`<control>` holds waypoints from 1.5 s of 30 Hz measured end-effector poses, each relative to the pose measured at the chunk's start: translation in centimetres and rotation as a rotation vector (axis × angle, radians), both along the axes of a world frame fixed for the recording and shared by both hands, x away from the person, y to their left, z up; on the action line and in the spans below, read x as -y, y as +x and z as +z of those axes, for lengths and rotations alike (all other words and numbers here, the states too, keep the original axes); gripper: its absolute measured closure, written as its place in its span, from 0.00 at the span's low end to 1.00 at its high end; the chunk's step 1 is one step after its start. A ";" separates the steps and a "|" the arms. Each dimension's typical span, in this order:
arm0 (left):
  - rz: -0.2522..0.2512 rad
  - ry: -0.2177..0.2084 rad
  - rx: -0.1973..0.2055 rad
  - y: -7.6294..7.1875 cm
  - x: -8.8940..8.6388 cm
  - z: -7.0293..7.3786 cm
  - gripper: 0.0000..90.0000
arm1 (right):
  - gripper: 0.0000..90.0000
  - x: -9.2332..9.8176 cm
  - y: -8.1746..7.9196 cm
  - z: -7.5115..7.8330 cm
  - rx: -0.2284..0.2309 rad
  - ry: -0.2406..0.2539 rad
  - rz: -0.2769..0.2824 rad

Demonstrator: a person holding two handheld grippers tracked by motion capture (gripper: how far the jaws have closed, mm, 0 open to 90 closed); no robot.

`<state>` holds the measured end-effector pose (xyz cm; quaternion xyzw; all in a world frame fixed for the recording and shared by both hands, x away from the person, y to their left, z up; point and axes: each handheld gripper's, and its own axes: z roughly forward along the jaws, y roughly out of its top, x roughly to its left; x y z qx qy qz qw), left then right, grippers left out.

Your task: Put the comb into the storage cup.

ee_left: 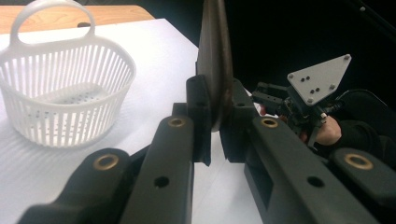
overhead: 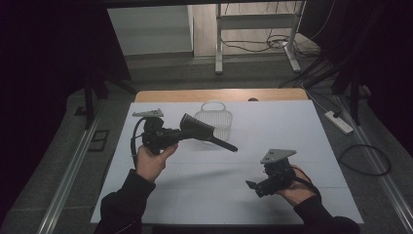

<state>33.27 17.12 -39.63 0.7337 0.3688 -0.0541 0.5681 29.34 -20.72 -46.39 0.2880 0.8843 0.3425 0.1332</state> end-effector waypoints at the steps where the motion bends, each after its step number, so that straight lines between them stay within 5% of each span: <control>1: 0.003 -0.001 0.000 0.1 -0.1 0.1 0.92 | 0.00 0.1 0.0 0.0 0.000 0.004 -0.004; 45: 0.132 -0.011 0.035 2.9 -3.2 2.0 0.92 | 0.00 5.1 -2.4 -0.2 -0.013 0.022 -0.111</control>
